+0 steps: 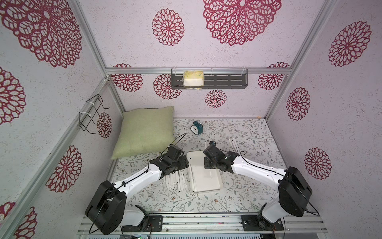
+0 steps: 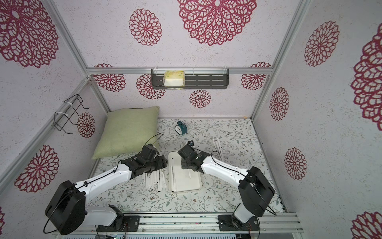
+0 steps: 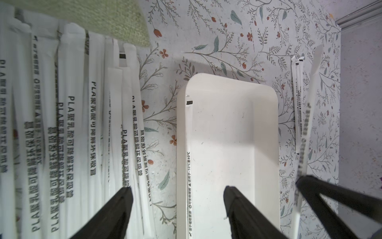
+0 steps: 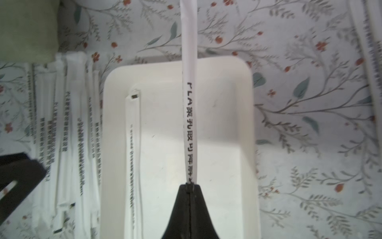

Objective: Put the straws into the storage box
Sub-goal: Place the straw in the storage box.

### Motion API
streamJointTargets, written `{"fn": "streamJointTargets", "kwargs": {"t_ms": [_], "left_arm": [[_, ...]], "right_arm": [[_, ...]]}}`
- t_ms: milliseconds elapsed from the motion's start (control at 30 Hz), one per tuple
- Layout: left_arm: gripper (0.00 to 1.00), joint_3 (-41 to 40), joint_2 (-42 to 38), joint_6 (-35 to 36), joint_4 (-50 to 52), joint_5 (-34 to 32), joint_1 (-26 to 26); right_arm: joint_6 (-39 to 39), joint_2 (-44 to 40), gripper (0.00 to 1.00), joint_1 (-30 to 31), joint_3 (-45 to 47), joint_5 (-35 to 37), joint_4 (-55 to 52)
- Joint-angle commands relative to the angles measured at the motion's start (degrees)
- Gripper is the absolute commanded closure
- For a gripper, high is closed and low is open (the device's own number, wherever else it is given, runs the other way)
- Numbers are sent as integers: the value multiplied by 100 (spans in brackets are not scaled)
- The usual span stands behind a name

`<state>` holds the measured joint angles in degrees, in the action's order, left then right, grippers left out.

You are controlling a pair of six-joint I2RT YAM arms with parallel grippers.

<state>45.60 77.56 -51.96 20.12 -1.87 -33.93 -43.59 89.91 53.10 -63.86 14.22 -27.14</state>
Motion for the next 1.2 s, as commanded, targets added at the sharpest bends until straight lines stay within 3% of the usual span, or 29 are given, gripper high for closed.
{"fn": "streamJointTargets", "kwargs": {"t_ms": [0,200,567,900,1067,1167], "left_arm": [[24,-154,-357,-195,-89,-329,64],[25,-433,-790,-225,43,-471,222],[25,-658,-1159,-243,163,-524,321],[31,-702,-1289,-241,317,-506,513],[34,-764,-1452,-51,542,-470,856],[41,-772,-1576,69,722,-398,1169]], "right_arm": [[-801,174,95,450,-36,-88,-106],[-879,843,95,688,41,-659,552],[-655,1401,93,601,-99,-702,768],[-642,1420,87,580,-127,-728,779],[-598,1221,82,519,-202,-787,737],[-608,1029,77,431,-247,-783,693]]}}
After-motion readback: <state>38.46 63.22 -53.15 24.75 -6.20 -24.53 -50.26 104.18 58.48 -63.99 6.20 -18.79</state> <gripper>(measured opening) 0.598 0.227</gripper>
